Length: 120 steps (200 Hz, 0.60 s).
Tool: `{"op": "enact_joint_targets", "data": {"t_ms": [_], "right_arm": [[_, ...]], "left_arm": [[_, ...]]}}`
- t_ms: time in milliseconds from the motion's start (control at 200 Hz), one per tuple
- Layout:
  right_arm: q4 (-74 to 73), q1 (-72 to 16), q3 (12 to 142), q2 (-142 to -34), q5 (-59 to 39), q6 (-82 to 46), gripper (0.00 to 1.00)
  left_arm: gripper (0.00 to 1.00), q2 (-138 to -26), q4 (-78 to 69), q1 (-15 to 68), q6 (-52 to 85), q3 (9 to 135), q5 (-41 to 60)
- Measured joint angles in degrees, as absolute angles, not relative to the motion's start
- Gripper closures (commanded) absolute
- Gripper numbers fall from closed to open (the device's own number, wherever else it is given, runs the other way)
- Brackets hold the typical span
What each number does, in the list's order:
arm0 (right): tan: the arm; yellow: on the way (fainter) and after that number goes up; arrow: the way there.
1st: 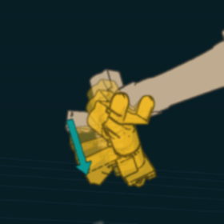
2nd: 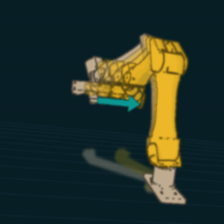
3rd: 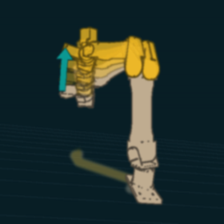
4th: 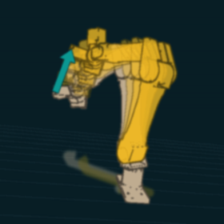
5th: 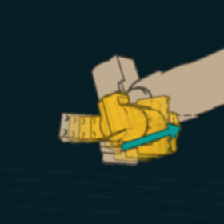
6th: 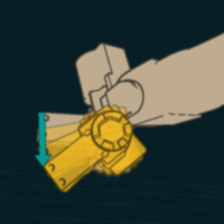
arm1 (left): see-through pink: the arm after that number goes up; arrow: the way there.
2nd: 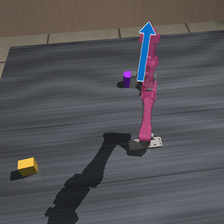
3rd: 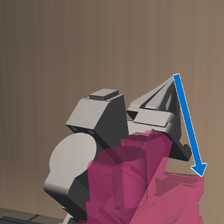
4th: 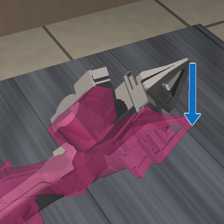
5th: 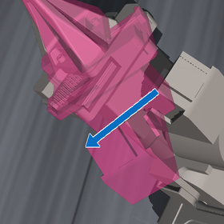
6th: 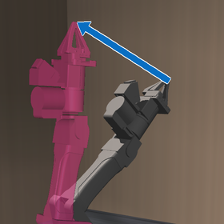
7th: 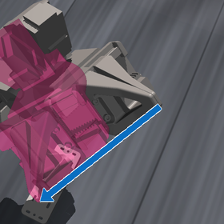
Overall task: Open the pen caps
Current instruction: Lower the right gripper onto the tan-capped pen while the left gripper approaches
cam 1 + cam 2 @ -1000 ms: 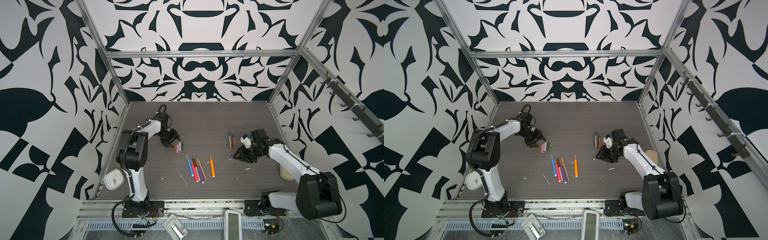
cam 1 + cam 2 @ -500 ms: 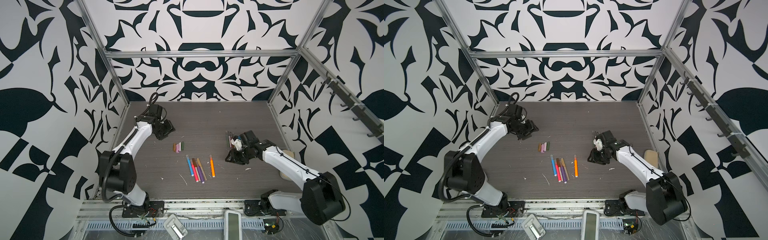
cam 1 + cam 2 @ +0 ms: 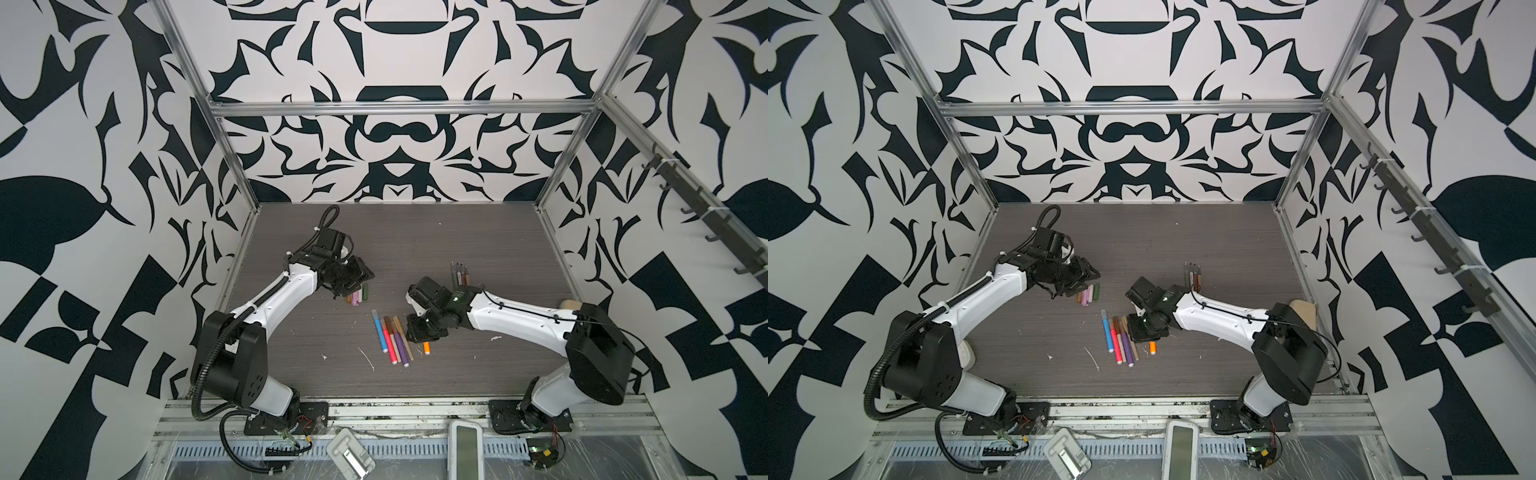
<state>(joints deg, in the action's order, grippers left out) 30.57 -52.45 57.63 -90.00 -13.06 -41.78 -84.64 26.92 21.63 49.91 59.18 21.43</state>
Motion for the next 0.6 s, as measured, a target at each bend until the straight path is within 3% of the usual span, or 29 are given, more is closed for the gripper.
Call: {"op": "enact_joint_targets", "data": {"t_ms": [325,600], "right_arm": [[36.86,-55.66,60.12,-94.61,-9.87,-44.10,0.73],[38.15,-55.72,63.26,-96.62,-8.91,-44.69,0.72]], "left_arm": [[0.42,-77.23,22.57,22.59,55.42,51.05,25.82],[0.42,-64.14,22.63,29.10,74.28,46.78,24.86]]}}
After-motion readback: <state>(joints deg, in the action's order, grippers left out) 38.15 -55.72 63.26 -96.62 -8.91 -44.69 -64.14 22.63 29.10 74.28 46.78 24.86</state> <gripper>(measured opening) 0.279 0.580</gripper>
